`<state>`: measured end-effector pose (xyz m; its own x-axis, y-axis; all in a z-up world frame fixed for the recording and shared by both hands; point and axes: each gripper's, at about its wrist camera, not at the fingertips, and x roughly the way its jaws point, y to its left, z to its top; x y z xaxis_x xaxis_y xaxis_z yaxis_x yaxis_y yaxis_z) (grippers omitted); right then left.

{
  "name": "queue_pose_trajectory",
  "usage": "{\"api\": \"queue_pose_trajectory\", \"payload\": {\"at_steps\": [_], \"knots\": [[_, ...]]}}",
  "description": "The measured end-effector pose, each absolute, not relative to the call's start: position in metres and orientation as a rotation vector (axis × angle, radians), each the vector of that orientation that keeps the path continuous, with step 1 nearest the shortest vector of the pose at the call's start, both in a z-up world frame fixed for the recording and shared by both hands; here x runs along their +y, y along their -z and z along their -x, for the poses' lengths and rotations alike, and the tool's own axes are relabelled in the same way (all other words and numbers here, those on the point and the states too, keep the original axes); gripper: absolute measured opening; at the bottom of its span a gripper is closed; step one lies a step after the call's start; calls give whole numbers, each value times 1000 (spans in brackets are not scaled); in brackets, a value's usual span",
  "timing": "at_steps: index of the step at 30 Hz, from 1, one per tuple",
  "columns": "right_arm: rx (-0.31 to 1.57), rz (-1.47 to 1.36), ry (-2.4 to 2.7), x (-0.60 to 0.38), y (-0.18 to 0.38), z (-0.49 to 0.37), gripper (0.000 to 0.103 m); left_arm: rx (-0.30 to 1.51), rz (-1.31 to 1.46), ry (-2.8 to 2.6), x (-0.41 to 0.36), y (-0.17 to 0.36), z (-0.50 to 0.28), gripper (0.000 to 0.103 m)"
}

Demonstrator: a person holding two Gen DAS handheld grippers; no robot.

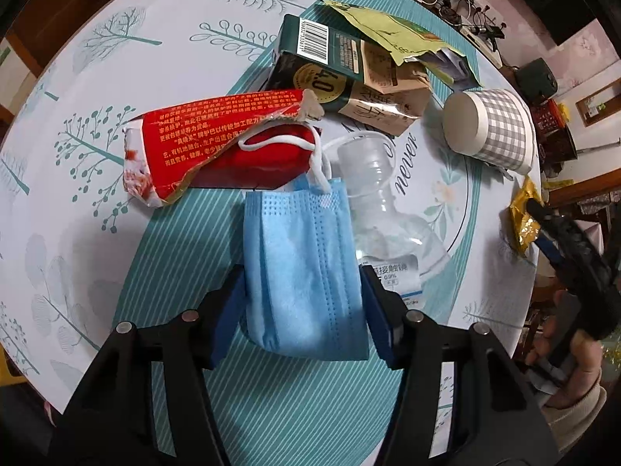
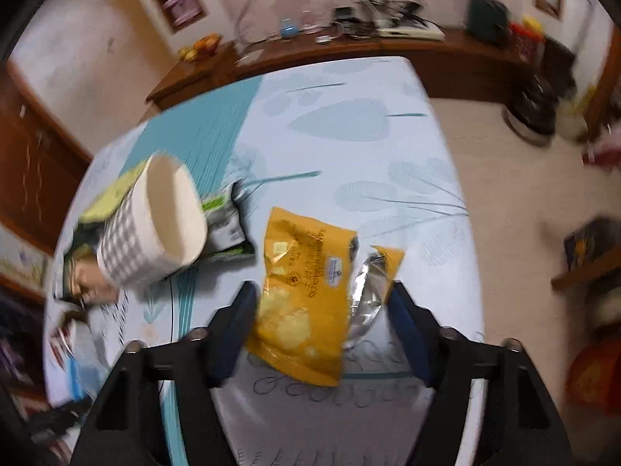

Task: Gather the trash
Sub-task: 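Grasp the blue face mask with the left tool while the right tool grasps the yellow snack bag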

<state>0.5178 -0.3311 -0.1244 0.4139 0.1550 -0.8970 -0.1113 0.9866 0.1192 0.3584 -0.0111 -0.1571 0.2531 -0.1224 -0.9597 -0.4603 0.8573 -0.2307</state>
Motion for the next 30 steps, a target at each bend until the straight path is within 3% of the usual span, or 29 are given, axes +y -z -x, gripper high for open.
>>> {"api": "queue_pose_trajectory", "payload": {"at_steps": [2, 10, 20, 30], "knots": [[1120, 3, -193, -322, 125, -515, 43, 1308, 541, -237, -12, 156, -359, 48], [1139, 9, -285, -314, 126, -498, 27, 1309, 577, -185, -15, 149, -359, 18], [1180, -52, -334, -323, 114, -449, 19, 1291, 553, -176, -10, 135, -344, 10], [1174, -158, -345, -330, 83, -389, 17, 1277, 441, -121, -16, 102, -316, 8]]}}
